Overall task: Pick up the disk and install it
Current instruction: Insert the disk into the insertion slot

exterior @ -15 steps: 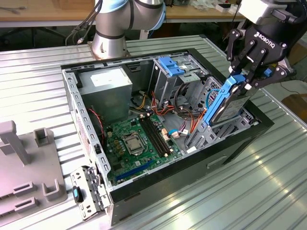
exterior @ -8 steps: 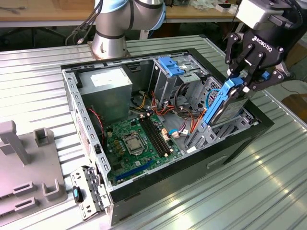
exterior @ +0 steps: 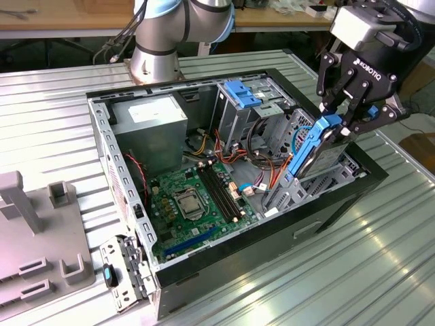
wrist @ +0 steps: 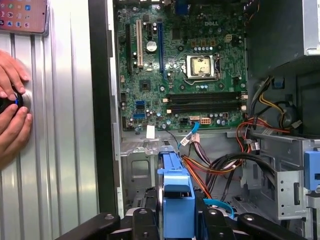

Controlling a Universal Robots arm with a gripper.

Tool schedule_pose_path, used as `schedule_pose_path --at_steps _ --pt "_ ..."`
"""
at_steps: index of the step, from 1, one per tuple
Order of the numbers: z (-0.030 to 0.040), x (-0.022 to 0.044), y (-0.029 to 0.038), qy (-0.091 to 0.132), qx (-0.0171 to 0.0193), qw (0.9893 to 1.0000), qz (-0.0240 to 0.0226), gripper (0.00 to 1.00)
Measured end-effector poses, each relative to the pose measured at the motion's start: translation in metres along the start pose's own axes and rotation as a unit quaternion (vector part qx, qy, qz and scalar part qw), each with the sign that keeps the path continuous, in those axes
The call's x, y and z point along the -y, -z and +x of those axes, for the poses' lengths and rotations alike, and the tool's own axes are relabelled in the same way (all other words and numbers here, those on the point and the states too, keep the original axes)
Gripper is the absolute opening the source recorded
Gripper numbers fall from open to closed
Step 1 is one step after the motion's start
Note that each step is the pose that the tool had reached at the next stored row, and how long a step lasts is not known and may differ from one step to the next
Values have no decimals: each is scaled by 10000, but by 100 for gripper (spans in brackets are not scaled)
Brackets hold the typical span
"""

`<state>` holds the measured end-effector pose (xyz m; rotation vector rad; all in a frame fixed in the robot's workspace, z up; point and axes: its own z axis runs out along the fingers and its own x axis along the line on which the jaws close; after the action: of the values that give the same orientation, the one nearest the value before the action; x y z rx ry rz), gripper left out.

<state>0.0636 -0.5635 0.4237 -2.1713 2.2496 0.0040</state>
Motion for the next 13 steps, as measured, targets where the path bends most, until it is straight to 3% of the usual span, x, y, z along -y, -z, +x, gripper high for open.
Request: schedule_pose_path --at_steps 13 --pt "1 33 -191 -2 -5 9999 -142 37"
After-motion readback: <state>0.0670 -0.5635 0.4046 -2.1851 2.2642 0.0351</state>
